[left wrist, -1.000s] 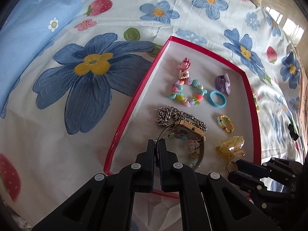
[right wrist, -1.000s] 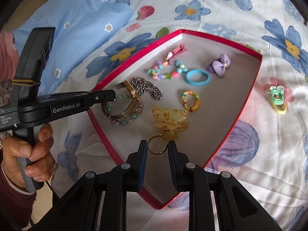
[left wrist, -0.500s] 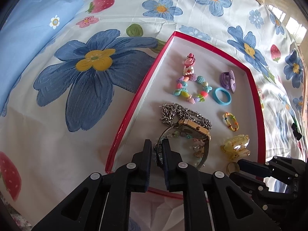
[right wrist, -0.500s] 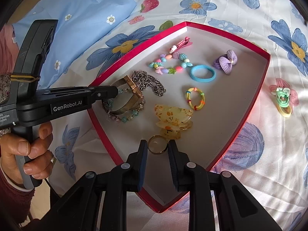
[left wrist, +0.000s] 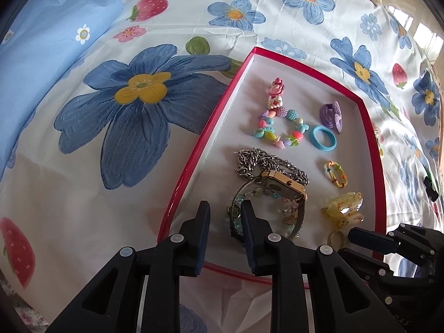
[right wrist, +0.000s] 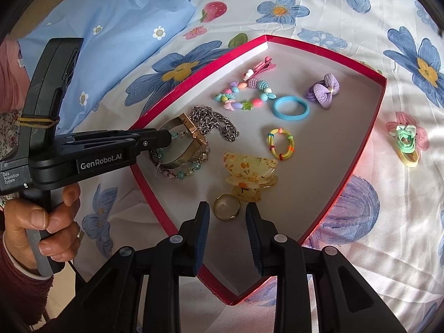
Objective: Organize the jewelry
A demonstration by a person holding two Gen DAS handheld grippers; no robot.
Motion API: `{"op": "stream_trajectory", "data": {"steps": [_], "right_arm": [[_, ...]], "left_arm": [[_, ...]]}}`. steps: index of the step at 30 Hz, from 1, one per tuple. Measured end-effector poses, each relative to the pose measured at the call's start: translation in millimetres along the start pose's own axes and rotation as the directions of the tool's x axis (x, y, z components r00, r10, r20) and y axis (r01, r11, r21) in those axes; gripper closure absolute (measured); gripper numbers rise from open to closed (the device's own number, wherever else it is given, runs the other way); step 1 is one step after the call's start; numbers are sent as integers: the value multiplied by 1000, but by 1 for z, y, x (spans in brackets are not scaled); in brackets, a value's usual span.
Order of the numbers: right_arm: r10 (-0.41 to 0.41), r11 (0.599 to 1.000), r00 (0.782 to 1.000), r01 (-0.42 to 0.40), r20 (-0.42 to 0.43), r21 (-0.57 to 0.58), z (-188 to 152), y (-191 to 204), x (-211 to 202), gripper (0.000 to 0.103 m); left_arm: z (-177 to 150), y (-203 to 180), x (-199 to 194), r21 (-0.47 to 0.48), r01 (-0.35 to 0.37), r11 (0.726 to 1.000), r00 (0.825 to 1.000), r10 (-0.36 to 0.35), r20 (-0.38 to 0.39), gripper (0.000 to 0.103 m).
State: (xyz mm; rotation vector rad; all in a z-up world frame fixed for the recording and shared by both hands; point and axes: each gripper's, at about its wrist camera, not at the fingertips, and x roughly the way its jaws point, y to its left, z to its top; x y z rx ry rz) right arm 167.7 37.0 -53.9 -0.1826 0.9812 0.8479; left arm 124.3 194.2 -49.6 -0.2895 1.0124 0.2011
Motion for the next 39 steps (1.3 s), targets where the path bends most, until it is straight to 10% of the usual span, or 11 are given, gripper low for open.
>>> {"op": "stream_trajectory", "data": {"steps": [17,22,27,39], "right_arm": [[2,1000,1000,-2,19,6,-3,1,-6,73],[7,1000,997,-10,82,28,-8,0,-24,72],[-11,998,979,-3,205,68,-19,-5,-52,49],[12,985,904,-85,426,152,-55,-13,-89,26]], "left_arm": [[-5,5,-24,-18,17,1000,999,-16,45,64],[-12,9,-43,-34,26,999,996,-22,89,40],[-29,16,-67,-78,31,996,989,-19,149,11],[-82,13,-97,-83,17,996,980,-1,198,8]]}}
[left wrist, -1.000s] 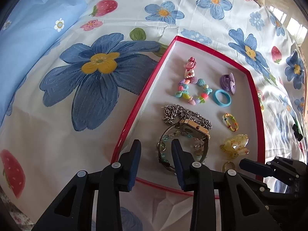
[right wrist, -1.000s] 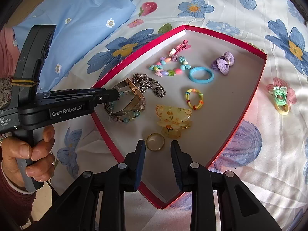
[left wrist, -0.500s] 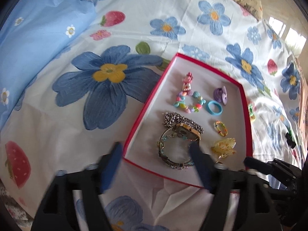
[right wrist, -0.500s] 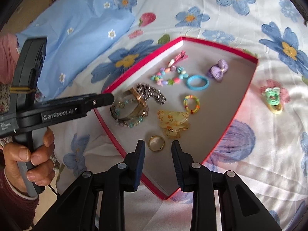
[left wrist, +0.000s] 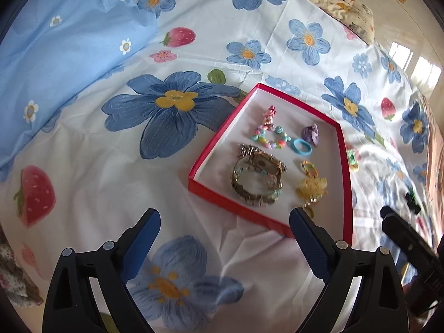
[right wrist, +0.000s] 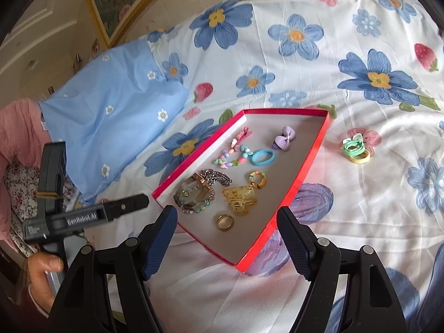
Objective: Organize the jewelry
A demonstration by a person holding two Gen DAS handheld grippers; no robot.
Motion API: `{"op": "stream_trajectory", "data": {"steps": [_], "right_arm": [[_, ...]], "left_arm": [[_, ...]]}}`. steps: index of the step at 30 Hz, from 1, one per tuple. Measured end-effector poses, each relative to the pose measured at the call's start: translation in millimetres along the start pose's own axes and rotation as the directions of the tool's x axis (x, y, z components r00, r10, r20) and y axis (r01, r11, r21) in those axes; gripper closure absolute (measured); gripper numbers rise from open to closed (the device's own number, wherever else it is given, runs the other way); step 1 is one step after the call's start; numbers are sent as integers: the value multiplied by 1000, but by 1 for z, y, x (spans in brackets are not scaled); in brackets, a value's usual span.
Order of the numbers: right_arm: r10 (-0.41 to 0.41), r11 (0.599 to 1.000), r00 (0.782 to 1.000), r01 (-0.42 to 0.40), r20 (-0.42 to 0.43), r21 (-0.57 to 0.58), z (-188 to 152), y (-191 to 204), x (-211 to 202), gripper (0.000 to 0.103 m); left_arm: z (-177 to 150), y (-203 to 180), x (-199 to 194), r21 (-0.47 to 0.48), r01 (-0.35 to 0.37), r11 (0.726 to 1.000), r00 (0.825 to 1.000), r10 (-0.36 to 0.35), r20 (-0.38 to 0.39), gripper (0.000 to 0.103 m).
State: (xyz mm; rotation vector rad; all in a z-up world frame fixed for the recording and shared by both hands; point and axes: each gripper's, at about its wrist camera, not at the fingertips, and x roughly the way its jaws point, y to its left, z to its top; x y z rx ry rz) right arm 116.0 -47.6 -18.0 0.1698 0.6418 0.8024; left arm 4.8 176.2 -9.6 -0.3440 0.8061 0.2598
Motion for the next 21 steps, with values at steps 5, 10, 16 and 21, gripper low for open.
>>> {"op": "stream_trajectory", "data": {"steps": [5,10,16,21], "right_arm": [[4,1000,1000,-4,10,19,-2,-2,-12,24],[-7,1000,1000,7,27,-29,11,9,-30,17],[-63,990,995,72,78,-123,37,27,-51,0],[-122,983,990,131,70,-128,25,23,-42,0]], "left_arm": [[-11,-9,-21,49,-30,998,999,29,28,8],[-7,-28,-51,148,-79,986,993,65,100,6],[-8,-44,-78,212,-146,966,972,101,210,0],[-31,-45,-63,191,-178,965,970,140,199,1]]}}
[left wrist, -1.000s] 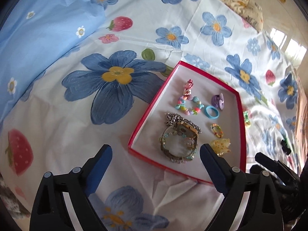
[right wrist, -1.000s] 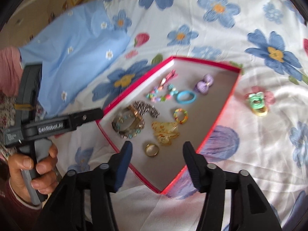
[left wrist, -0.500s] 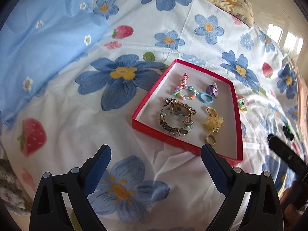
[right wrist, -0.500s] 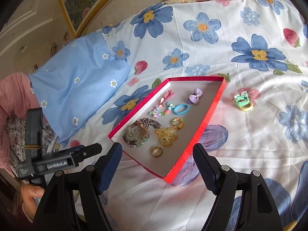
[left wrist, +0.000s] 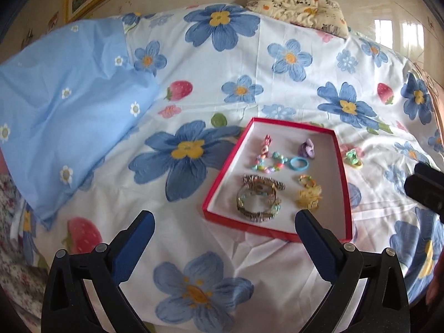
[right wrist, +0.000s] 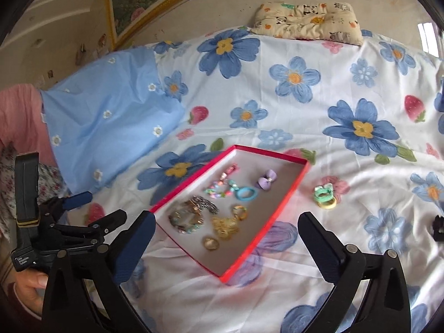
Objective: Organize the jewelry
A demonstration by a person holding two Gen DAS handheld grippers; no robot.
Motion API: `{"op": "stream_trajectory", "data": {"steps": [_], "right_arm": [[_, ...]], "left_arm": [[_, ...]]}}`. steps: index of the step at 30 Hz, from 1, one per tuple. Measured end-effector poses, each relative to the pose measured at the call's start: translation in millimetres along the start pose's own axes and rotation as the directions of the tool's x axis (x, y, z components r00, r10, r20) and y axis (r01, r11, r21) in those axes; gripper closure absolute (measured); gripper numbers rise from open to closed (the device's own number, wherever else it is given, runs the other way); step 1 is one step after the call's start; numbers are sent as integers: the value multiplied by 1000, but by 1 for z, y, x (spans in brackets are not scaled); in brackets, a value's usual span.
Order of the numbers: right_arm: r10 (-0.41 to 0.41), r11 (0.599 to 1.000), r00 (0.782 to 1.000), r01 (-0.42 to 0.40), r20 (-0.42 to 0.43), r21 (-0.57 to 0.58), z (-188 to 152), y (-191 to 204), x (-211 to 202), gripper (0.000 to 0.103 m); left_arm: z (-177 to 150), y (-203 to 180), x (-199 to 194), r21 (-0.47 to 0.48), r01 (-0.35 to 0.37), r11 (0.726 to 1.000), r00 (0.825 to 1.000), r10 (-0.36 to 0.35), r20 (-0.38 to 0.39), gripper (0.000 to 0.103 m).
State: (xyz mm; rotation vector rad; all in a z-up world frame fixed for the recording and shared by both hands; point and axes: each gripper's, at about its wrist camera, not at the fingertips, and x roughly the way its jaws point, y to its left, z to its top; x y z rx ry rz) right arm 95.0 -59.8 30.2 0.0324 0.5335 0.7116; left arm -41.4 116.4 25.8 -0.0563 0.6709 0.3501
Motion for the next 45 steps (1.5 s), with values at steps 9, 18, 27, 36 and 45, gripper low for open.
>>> {"op": "stream_trajectory", "data": {"steps": [9,18,27,36,45], "right_arm": [[-29,999,998,28,-60,-18,-38,-2,18,0],[-32,999,997,32,-63,-3,-51,1,21,0],[-33,999,997,32,-68,-11,-57,6,24,0],[-39,999,998,39,-49,-11,-58,5,22,0],[-41,999,998,40,-47,-16,-58,5,21,0]], "left_arm": [[-11,-13,19,29,-51,998,998,52,-31,1],[-16,-15,19,46,-85,995,996,86,-24,1],[-22,-11,16,34,-91,995,996,91,-13,0],[-25,-13,12,40,-91,995,996,91,8,0],[-26,-12,12,42,-88,995,996,88,8,0]]}}
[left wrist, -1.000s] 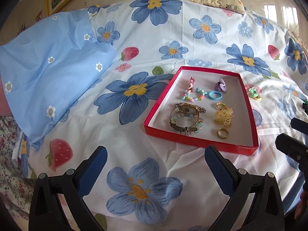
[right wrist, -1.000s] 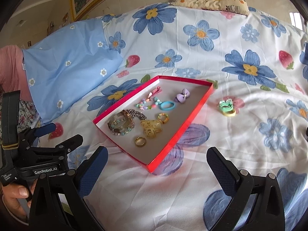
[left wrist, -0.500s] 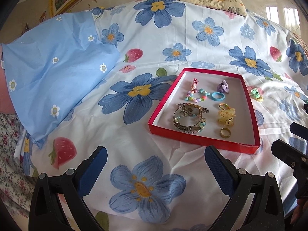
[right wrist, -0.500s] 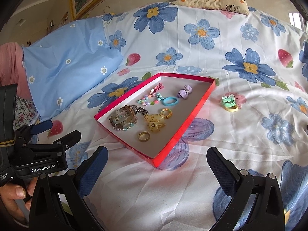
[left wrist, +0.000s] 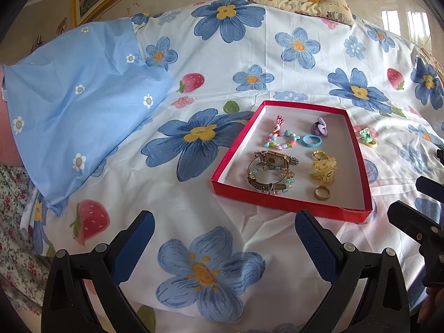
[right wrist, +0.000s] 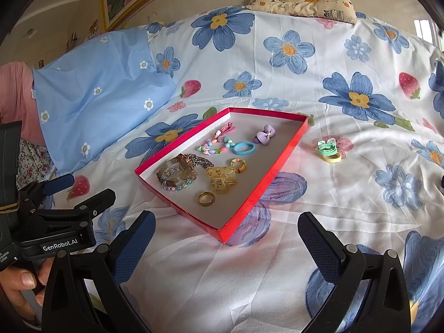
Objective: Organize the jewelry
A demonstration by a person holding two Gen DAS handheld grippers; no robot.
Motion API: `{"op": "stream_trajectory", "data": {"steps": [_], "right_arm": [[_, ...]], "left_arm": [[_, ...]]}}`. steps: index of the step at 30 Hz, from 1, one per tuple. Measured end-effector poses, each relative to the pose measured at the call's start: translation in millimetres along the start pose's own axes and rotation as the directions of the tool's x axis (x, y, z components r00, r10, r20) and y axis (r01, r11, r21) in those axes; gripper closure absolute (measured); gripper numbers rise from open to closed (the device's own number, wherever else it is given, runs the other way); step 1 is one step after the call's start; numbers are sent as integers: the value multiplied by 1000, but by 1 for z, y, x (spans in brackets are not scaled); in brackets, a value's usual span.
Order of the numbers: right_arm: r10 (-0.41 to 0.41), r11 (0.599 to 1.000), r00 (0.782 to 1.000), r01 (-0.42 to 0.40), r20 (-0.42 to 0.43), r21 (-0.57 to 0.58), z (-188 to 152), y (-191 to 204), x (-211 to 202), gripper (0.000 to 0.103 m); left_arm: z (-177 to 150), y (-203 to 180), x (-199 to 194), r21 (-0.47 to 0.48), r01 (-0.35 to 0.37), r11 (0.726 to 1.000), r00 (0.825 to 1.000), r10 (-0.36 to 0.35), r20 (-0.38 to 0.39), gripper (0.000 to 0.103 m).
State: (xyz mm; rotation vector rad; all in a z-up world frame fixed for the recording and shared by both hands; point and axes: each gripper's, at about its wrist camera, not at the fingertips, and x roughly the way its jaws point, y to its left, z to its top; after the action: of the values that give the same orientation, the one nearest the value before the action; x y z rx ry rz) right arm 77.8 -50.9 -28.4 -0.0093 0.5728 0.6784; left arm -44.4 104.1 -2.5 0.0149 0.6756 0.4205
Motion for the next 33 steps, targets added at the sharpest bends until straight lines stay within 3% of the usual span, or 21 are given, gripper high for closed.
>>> {"op": "stream_trajectory", "data": {"steps": [33], "right_arm": [[20,1000,1000,-20,12,-16,5,7,-3,0]], "left_arm": [[1,-2,2,2,4,1000,1000,-4,-1,1]]}}
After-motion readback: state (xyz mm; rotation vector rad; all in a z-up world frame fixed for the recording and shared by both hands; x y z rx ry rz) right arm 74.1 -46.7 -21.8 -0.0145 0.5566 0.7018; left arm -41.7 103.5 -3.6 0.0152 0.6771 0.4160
